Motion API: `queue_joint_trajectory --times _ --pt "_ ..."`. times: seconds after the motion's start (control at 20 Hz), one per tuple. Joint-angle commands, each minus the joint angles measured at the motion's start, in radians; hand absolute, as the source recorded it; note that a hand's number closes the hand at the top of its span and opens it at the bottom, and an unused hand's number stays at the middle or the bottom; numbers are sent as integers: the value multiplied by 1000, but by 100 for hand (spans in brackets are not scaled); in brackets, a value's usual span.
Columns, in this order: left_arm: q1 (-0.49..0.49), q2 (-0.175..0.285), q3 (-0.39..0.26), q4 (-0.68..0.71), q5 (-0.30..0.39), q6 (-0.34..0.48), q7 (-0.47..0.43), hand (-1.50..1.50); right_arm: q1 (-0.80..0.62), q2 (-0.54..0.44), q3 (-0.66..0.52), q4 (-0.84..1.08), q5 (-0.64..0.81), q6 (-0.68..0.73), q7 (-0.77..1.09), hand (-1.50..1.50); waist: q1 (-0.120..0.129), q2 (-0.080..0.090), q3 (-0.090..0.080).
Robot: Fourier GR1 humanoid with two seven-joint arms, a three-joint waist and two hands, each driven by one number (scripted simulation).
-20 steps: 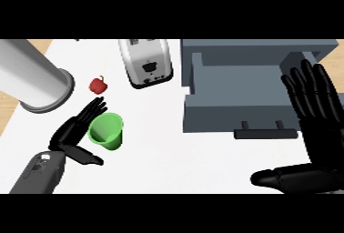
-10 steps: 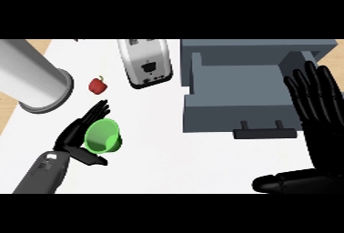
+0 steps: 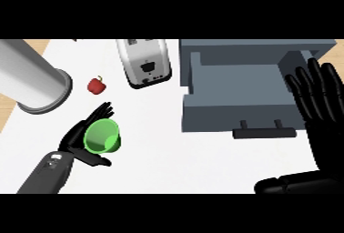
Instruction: Pick up the cup, place it into the drawer and close the drawer
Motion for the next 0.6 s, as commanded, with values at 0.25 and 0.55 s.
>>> queue_joint_trajectory --times 0.25,0.55 --pt "-36 -10 -4 53 32 -199 -101 -150 -32 -2 -9 37 -6 7 -16 -150 9 -1 1" --pt "-51 -10 -17 79 62 -320 -65 -150 8 5 -4 0 -23 5 10 -150 -5 1 -1"
